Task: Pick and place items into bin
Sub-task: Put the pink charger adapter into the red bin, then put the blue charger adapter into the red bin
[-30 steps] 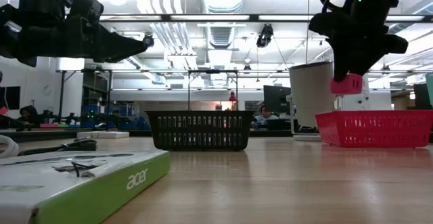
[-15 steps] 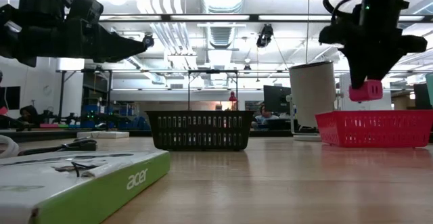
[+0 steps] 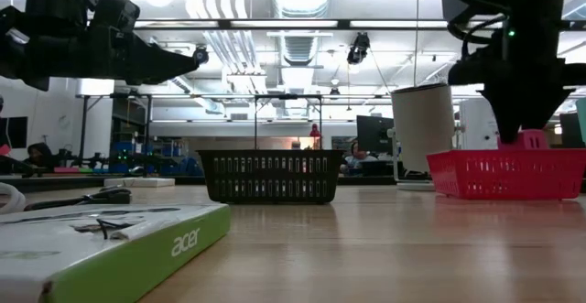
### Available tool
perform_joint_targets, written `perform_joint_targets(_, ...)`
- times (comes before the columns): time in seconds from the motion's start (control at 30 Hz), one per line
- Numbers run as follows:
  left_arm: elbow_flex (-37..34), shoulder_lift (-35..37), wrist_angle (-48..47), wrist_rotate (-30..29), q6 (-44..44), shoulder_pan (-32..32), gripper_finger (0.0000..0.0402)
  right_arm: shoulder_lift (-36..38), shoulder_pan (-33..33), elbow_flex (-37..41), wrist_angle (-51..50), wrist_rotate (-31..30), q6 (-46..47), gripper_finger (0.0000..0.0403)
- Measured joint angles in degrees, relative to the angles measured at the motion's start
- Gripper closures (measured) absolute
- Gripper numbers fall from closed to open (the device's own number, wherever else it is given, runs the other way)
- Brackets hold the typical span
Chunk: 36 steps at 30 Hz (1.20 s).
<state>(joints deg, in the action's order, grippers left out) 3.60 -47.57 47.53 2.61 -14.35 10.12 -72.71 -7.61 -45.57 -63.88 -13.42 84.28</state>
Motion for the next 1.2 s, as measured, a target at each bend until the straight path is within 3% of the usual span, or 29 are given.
perform_joint_targets(0.47, 0.01, -0.04, 0.0, 0.0, -0.02, -0.01, 0.021, 0.0, 0.01, 1.8, 2.21, -2.01, 2.79, 0.027)
perform_joint_targets(0.83, -0.02, -0.02, -0.02, 0.0, -0.02, 0.01, 0.021, 0.0, 0.01, 1.8, 2.7, -2.17, 2.08, 0.0215)
perform_joint_targets(1.2, 0.02, -0.07, -0.02, 0.0, -0.02, -0.01, 0.021, 0.0, -0.03, 1.8, 4.76, -1.43, -3.03, 0.0217)
